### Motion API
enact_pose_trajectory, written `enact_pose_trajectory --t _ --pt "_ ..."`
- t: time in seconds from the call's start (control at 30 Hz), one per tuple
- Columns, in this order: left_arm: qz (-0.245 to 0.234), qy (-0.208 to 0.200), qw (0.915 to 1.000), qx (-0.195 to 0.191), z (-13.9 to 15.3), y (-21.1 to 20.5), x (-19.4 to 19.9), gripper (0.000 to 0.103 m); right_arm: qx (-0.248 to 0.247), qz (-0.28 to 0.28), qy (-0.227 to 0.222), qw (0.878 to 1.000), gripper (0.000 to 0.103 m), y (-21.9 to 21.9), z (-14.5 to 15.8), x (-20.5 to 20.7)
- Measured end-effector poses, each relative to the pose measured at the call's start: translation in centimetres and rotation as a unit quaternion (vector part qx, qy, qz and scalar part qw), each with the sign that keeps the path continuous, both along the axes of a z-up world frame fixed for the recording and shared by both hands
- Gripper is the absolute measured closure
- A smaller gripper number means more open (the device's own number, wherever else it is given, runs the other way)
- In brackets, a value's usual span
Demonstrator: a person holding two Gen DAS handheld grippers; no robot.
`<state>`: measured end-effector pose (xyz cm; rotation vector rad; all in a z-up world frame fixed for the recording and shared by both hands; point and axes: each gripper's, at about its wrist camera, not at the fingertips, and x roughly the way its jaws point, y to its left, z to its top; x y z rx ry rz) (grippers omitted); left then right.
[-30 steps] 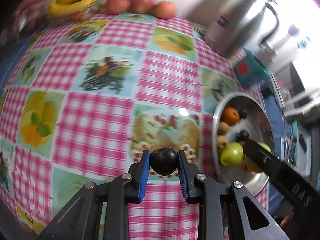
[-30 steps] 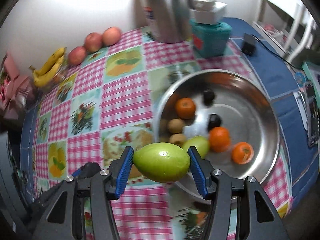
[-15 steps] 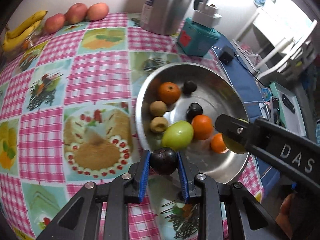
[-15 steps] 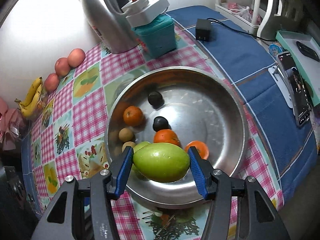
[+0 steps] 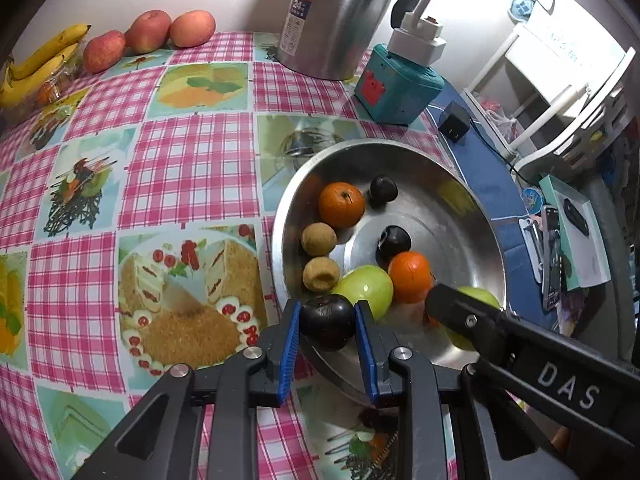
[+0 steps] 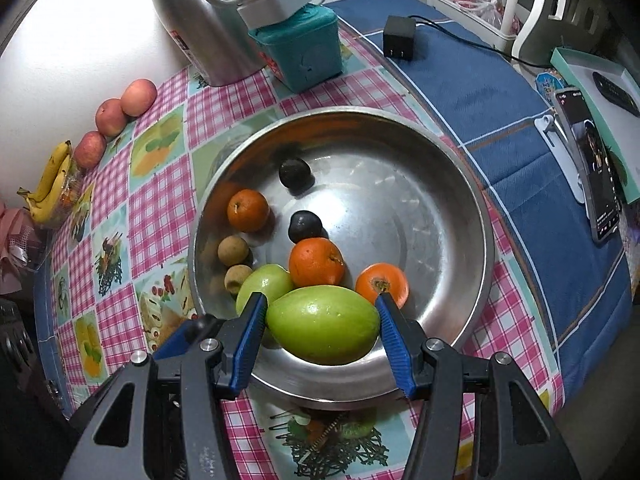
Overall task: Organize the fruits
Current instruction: 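Open the left gripper to drop the plum while the right gripper releases the apple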
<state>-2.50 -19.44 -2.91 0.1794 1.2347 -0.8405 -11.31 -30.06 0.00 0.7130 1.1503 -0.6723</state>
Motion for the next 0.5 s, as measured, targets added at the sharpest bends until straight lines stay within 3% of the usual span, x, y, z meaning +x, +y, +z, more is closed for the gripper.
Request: enact_pose_trajectory --t 0.5 --pt "0.0 -0.001 1.0 -0.005 -0.67 -0.45 0.78 0.074 0.018 -0.017 -0.002 1.0 0.045 -0.3 -0.03 -0.57"
